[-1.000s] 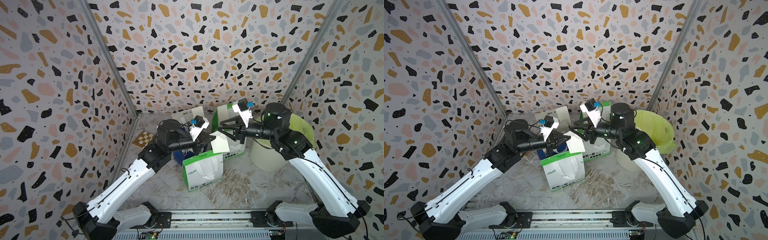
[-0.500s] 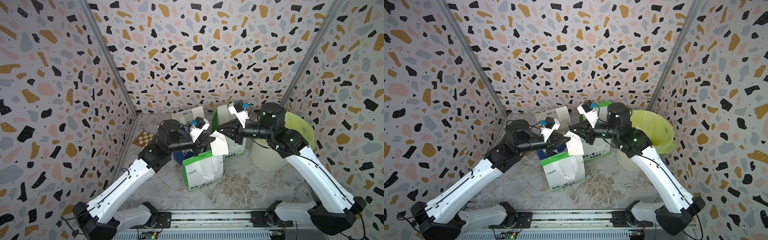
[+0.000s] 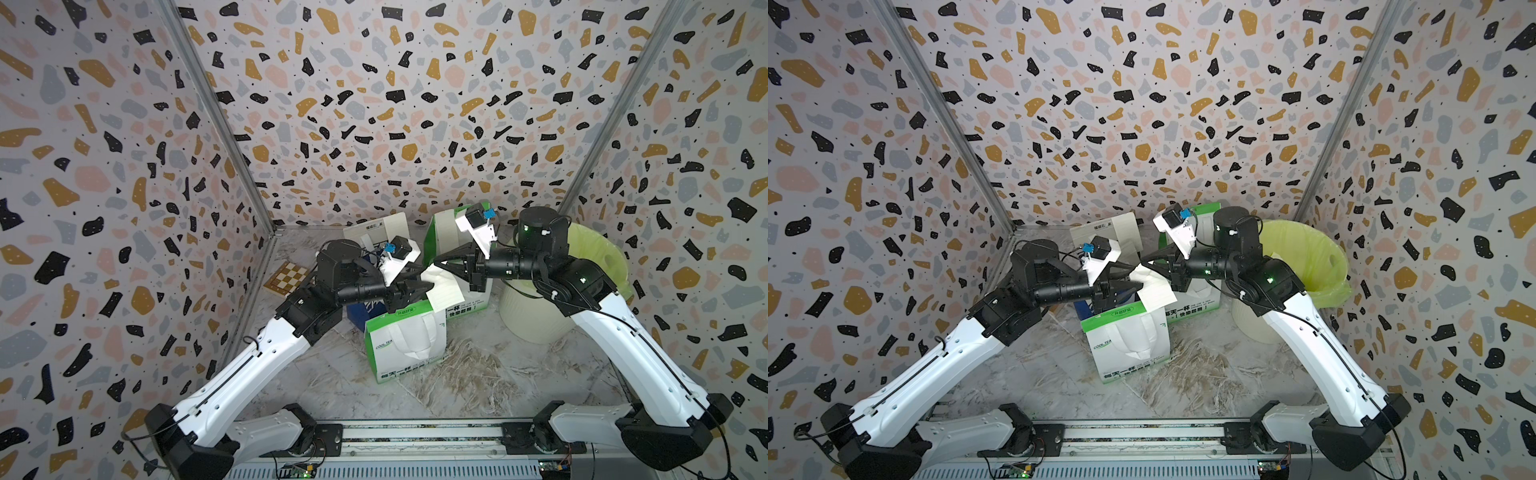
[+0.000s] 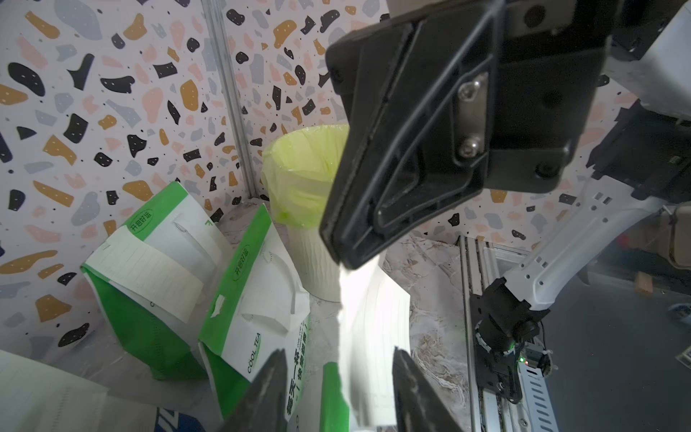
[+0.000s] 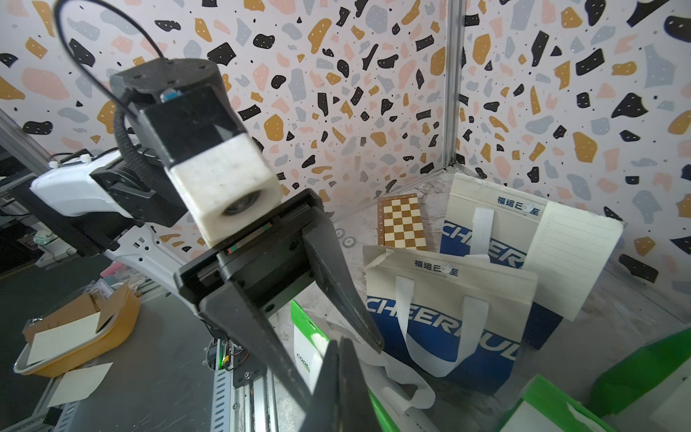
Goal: Shred takeout receipts and throw away
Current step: Shred the takeout receipt.
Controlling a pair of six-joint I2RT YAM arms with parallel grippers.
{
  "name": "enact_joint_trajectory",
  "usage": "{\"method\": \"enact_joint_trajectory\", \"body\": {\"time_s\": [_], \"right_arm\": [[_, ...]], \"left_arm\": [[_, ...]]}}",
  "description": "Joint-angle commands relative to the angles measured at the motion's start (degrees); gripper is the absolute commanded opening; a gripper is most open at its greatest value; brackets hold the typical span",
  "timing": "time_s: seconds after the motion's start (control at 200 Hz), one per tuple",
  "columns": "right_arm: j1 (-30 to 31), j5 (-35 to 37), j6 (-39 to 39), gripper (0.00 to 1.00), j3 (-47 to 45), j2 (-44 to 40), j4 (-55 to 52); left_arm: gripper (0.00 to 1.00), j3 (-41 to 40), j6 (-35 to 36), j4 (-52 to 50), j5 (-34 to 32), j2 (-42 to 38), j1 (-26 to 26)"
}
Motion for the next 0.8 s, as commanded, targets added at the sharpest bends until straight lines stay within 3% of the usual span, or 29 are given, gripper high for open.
{"method": "enact_joint_trajectory", "body": {"time_s": [0.0,0.17,0.345,0.486,0.576,0.666,0.796], "right_arm": [[0.0,3.2,0.8,0.0,0.3,-2.5,0.0],[0.0,4.5,4.5,0.0,-2.5,-3.6,4.1],[0.0,4.8,7.1,0.0,-4.3,-4.0,7.3],[0.0,5.0,8.0,0.0,-3.9,-4.0,8.2],[0.0,4.9,8.1,0.0,-3.5,-3.6,7.8],[0.0,5.4,8.1,0.0,-3.6,-3.6,7.8],[0.0,5.8,8.1,0.0,-3.5,-3.5,7.7]], "left_arm": [[0.49,1.0,1.3,3.7,2.0,-1.5,-0.2],[0.45,-0.2,-0.7,9.3,1.8,-1.9,-0.2],[0.36,-4.1,-7.6,21.5,0.7,-1.5,-0.6],[0.33,-4.5,-7.8,22.5,-1.0,-0.3,-2.2],[0.27,-5.3,-8.3,24.5,-2.8,-0.2,-2.9],[0.12,-6.6,-9.8,26.9,-5.8,0.1,-3.8],[0.06,-8.9,-9.8,28.9,-8.9,-0.5,-5.2]]}}
